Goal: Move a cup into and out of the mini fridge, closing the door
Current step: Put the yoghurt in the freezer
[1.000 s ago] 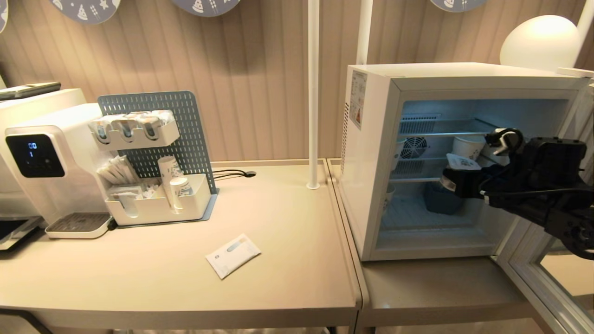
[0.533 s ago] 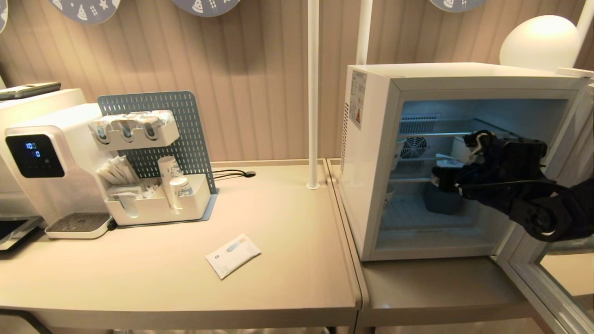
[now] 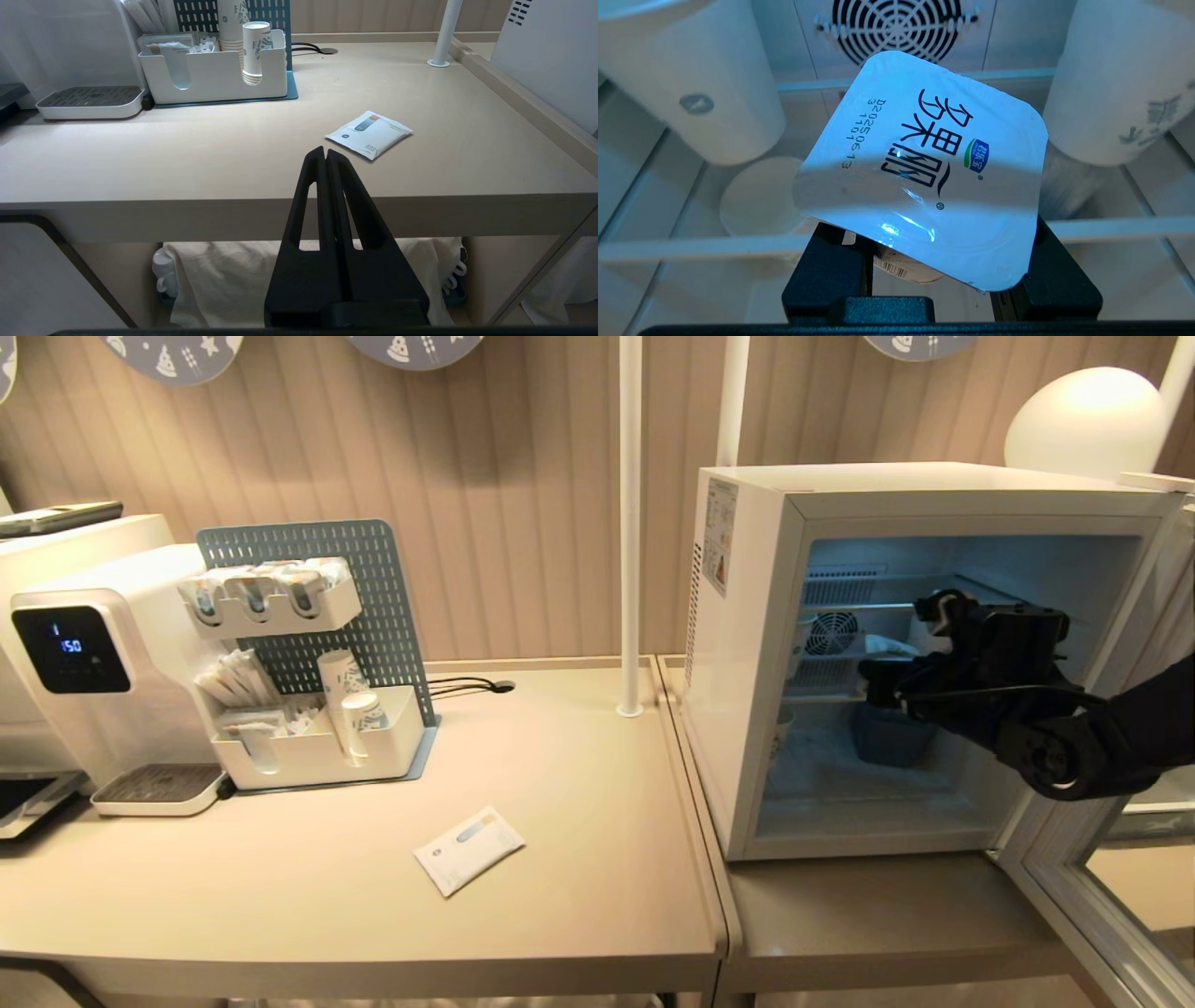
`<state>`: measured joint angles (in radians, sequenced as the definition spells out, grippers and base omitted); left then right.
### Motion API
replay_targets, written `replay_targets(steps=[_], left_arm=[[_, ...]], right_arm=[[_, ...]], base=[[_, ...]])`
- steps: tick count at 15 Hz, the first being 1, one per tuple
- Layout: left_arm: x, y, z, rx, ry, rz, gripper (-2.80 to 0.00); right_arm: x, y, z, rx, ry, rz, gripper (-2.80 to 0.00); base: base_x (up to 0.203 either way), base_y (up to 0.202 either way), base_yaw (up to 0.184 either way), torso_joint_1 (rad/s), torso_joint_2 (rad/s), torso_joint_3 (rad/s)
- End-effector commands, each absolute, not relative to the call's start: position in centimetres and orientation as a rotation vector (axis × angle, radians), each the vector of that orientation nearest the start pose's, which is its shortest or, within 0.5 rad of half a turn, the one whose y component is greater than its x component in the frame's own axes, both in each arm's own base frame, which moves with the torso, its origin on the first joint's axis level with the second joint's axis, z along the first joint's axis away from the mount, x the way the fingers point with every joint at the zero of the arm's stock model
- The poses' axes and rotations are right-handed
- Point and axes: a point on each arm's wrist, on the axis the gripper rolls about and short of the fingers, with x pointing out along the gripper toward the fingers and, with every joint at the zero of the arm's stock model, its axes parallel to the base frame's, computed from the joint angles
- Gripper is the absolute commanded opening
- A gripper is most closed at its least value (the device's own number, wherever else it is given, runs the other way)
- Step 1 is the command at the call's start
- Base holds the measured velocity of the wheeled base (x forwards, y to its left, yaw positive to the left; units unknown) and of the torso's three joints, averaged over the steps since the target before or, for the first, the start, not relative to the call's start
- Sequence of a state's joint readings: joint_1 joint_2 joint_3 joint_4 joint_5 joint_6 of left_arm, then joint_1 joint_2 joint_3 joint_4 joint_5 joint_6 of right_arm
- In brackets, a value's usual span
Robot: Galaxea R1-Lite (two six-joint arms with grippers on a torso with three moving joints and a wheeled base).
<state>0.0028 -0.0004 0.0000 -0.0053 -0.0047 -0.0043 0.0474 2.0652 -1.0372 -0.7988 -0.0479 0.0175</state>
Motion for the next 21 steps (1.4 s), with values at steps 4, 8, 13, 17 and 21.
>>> replay_targets(steps=[4,8,13,17,21], left_arm=[[-2.3,0.0,7.6,-0.006,-0.006,-0.002,-2.8],[-2.3,0.0,7.6,-0.009,-0.006,0.0,-2.8],[-2.3,0.0,7.6,-0.009,-0.006,0.0,-2.8],[-2.3,0.0,7.6,-0.009,-0.006,0.0,-2.8],[-2.3,0.0,7.6,-0.009,-0.006,0.0,-2.8]], right_arm=[[40.8,2.2,12.6,0.006,0.224,0.0,-2.8],[41.9,2.6,11.8,-0.001,0.229,-0.02,-2.8],[42.2,3.0,11.1,-0.003,0.241,-0.013,-2.8],[42.2,3.1,10.8,-0.004,0.251,-0.022,-2.8],[42.1,3.1,11.1,-0.013,0.249,-0.056,-2.8]], base=[[0.0,0.0,0.0,0.0,0.0,0.0],[0.0,0.0,0.0,0.0,0.0,0.0],[0.0,0.0,0.0,0.0,0.0,0.0],[0.0,0.0,0.0,0.0,0.0,0.0],[0.0,0.0,0.0,0.0,0.0,0.0]])
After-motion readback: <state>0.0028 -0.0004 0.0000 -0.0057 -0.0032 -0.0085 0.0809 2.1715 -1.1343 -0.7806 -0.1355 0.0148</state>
